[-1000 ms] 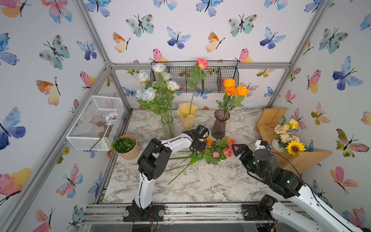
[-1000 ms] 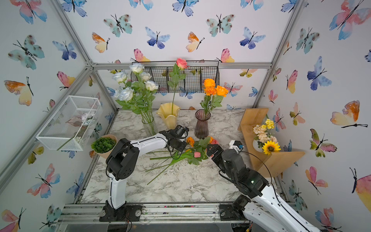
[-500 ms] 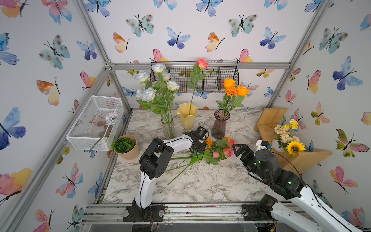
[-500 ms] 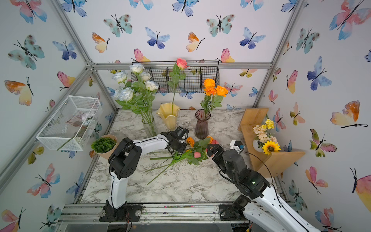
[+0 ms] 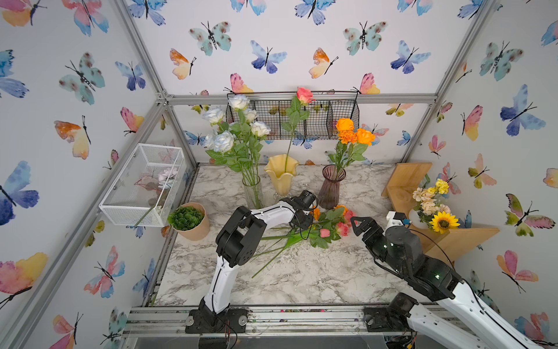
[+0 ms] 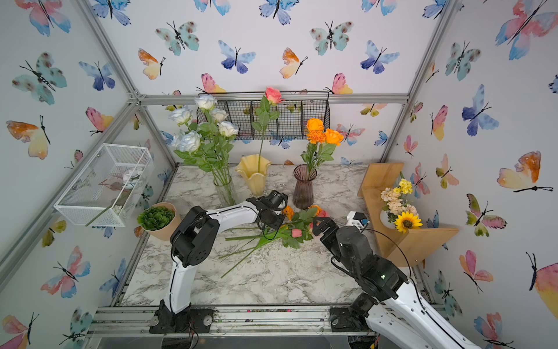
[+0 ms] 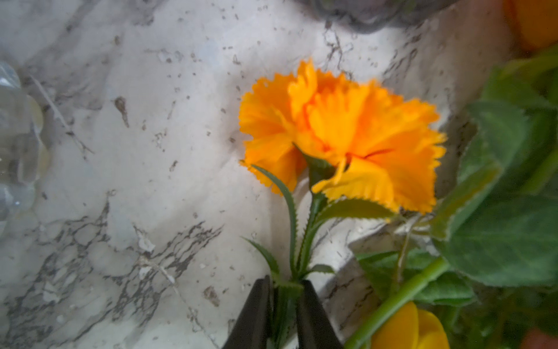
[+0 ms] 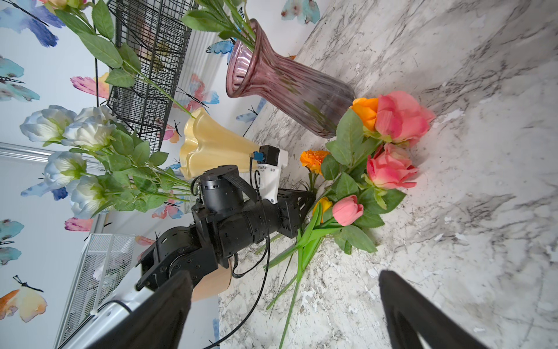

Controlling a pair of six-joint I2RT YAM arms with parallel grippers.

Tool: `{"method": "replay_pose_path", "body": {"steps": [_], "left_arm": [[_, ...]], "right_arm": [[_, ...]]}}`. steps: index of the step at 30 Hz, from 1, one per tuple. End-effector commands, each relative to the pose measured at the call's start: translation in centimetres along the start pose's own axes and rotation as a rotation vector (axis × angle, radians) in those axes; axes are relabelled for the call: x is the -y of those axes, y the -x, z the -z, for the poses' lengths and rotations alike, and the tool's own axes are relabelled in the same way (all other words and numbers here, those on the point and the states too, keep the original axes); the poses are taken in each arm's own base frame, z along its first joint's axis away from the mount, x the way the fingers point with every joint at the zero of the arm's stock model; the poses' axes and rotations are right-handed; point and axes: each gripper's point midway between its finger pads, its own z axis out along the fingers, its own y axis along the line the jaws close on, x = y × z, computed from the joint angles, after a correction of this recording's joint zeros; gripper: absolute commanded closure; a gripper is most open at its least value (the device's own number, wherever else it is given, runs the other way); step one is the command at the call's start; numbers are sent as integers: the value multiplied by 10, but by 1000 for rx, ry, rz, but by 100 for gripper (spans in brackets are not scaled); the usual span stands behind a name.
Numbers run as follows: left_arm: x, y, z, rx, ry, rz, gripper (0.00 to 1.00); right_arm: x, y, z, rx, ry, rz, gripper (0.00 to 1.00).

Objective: Arrange the flowers in different vases according to their colors
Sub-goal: Pick up the flower at the center of the board.

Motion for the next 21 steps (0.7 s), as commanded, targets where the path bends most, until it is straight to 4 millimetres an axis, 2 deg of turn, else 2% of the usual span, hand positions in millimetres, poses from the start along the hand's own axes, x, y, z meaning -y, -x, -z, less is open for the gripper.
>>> {"method": "replay_pose_path", "body": {"steps": [1, 5, 11, 12, 21], "left_arm": [[1, -17, -2, -58, 2, -22, 88], [1, -4, 14, 1, 3, -36, 93], [-1, 29, 49, 131, 18, -60, 99], [-1, 40, 65, 178, 22, -63, 99], [0, 87, 139, 396, 25, -83, 100]], "right_arm": [[6, 8, 5, 42, -22, 2, 1], [5, 10, 7, 47, -16, -2, 1], [-1, 15, 11, 58, -5, -2, 1], [-2, 15, 12, 60, -3, -1, 1], [-10, 27, 20, 111, 34, 12, 0]]}}
